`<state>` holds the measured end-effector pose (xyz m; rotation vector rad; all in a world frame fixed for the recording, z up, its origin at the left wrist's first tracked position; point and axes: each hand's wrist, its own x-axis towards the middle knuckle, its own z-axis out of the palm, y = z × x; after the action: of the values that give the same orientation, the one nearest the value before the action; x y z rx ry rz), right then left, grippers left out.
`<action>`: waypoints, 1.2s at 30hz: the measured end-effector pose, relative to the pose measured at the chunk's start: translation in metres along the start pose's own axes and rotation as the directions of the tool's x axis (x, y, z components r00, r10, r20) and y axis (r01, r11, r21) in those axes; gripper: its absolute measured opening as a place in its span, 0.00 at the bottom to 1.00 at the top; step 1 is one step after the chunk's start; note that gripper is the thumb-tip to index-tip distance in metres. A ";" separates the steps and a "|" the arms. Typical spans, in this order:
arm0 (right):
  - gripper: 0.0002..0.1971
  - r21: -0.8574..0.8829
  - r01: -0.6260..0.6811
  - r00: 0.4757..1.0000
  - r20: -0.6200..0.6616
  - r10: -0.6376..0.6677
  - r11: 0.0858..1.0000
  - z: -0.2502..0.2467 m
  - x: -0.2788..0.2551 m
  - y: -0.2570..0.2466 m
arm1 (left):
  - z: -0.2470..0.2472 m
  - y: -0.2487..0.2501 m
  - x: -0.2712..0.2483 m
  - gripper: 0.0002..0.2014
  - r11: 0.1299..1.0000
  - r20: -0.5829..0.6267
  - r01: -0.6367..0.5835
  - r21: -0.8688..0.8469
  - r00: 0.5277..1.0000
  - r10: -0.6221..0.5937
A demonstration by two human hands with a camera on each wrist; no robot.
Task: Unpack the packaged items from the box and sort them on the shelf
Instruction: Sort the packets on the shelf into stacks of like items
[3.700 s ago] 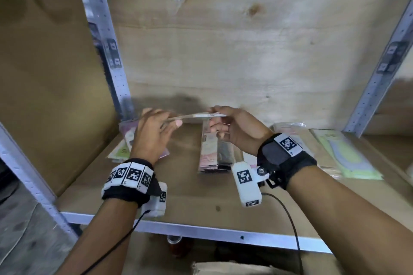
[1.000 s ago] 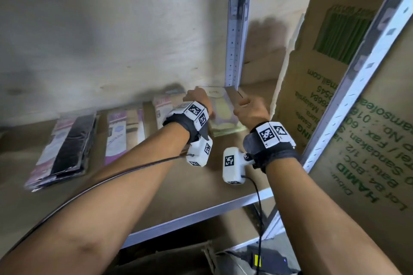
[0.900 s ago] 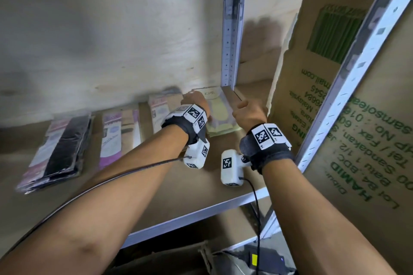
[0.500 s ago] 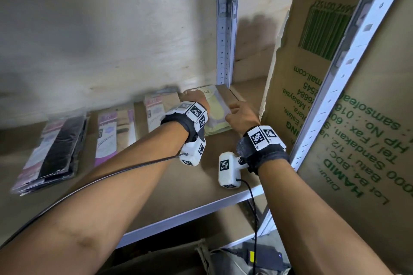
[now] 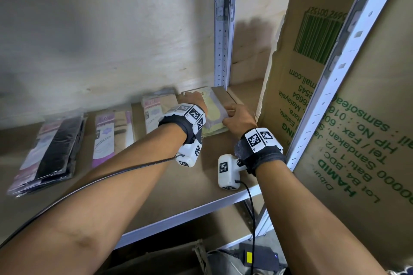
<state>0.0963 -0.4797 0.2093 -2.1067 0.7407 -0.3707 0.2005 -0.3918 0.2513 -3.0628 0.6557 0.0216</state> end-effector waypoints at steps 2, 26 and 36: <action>0.27 -0.003 -0.003 1.000 -0.009 0.003 1.000 0.000 0.000 -0.001 | -0.005 -0.003 -0.002 0.20 0.999 -0.008 -0.028 -0.014 1.000 0.028; 0.07 0.233 0.334 0.867 0.305 -0.395 0.913 0.125 -0.128 -0.184 | -0.024 -0.404 -0.155 0.03 0.333 -0.123 0.036 -0.942 0.887 -0.446; 0.05 0.158 0.267 0.683 0.665 -0.303 0.951 0.318 -0.171 -0.306 | -0.003 -0.562 -0.202 0.08 0.250 0.018 0.242 -0.938 0.751 -0.661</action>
<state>0.2363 -0.0314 0.2662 -2.0902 -0.0456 0.2422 0.2467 0.2038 0.2613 -4.2596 -0.6818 -0.3882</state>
